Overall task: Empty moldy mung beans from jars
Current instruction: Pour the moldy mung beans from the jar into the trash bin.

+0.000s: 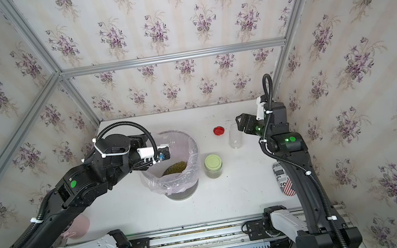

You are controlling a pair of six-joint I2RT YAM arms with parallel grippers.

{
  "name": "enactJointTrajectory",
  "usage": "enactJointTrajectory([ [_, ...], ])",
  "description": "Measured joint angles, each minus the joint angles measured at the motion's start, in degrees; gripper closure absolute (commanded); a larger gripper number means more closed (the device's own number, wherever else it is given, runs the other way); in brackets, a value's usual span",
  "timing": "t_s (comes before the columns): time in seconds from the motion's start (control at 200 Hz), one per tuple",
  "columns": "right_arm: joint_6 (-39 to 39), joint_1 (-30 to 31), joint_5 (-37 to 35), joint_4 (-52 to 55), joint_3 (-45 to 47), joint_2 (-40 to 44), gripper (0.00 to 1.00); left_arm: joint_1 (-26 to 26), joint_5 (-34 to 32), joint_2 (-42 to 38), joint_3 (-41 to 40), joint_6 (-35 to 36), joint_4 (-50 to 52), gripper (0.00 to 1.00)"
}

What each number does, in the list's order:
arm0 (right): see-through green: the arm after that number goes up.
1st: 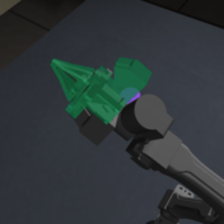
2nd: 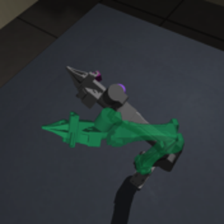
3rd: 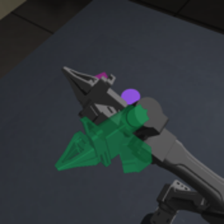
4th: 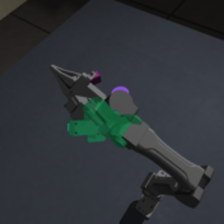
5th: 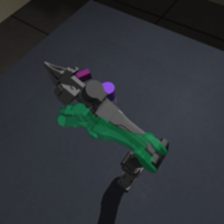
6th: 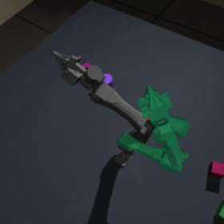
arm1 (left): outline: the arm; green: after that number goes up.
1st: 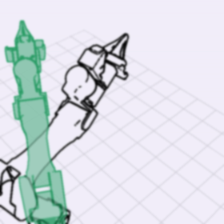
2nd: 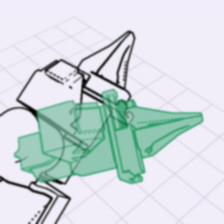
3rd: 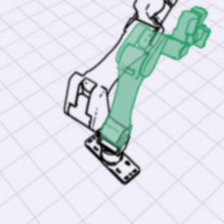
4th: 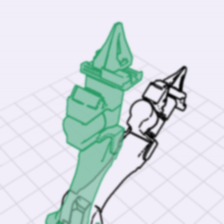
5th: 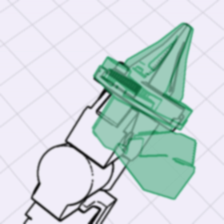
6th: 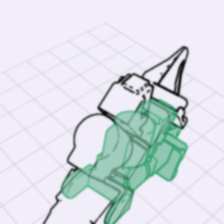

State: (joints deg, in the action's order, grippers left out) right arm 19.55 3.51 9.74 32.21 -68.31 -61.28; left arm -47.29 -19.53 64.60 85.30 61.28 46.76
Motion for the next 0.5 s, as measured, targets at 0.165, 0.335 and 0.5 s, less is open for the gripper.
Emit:
enactJointTrajectory([
  [0.165, 0.1, 0.0, 0.0, -0.1, 0.3, -0.8, 0.13, 1.0, 6.0, 0.3, 1.0, -6.3, 2.3, 0.60],
  [0.335, 0.2, 0.0, 1.6, -0.2, -0.6, -0.7, 0.14, 4.1, 14.4, 1.3, 3.4, -12.9, 2.6, 0.61],
  [0.5, 1.2, 0.0, 5.9, -1.9, -1.6, -0.2, 0.14, 8.5, 22.9, 3.2, 5.4, -19.5, 2.3, 0.60],
])
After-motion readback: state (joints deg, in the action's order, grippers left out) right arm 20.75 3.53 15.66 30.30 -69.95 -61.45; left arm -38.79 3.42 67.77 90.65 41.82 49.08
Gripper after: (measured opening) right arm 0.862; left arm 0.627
